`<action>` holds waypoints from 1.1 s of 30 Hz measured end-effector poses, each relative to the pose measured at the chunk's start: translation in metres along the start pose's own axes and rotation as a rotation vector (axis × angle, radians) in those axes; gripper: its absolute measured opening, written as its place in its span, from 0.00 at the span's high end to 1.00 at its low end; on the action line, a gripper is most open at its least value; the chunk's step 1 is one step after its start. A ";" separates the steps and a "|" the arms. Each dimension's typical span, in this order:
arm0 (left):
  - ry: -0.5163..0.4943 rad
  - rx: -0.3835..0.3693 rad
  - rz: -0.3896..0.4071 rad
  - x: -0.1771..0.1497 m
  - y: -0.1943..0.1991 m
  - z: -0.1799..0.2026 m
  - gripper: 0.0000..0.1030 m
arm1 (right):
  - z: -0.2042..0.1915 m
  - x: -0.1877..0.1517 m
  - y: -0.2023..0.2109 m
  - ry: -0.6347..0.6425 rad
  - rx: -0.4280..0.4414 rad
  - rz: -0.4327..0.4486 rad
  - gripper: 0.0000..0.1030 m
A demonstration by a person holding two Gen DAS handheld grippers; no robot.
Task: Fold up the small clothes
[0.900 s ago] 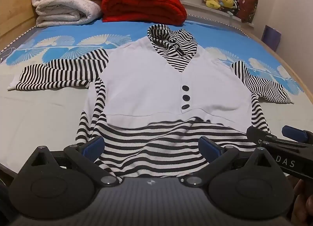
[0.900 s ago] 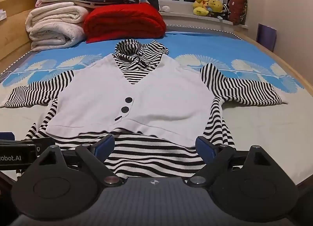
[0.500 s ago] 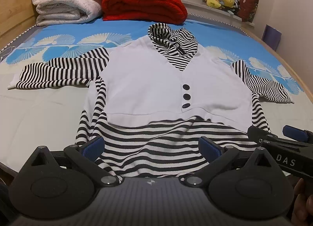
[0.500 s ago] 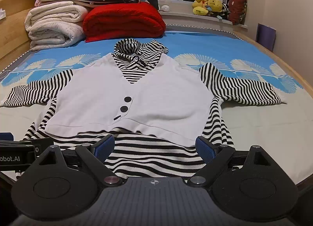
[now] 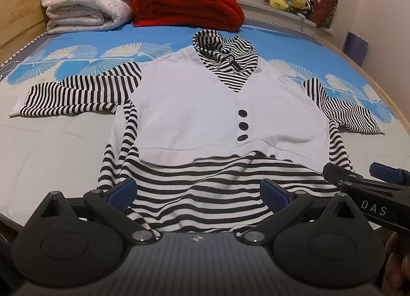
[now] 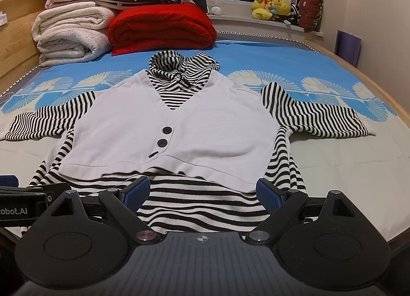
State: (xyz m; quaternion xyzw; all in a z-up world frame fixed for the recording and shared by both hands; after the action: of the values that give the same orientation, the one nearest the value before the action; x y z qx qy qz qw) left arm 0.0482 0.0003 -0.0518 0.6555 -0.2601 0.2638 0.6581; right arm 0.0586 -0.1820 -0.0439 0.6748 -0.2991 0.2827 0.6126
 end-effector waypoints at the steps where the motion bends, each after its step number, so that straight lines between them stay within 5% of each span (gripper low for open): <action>1: 0.001 0.000 0.000 0.000 0.000 0.000 0.01 | 0.000 0.000 0.000 -0.001 0.000 0.000 0.12; 21: -0.009 -0.016 0.002 0.002 0.002 0.005 0.02 | -0.001 0.000 0.000 -0.001 -0.001 0.000 0.12; 27: 0.001 -0.019 0.027 0.022 0.012 -0.002 0.19 | 0.003 0.003 0.003 -0.018 -0.001 0.014 0.13; 33: -0.067 -0.080 0.121 0.088 0.022 -0.013 0.42 | 0.011 0.025 0.019 -0.082 0.014 0.156 0.28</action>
State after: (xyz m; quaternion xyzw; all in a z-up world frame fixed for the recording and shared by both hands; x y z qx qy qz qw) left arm 0.0971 0.0138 0.0246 0.6202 -0.3316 0.2702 0.6576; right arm 0.0612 -0.1962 -0.0135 0.6646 -0.3736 0.3036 0.5714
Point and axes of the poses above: each gripper's, at about its wrist camera, not at the fingertips, and y roughly against the way its jaws point, z to its right, x to its top, the point moved 7 cm from there along -y, roughly the way its jaws point, and after that the axes turned 6 degrees about -y, right-handed, at the moved point
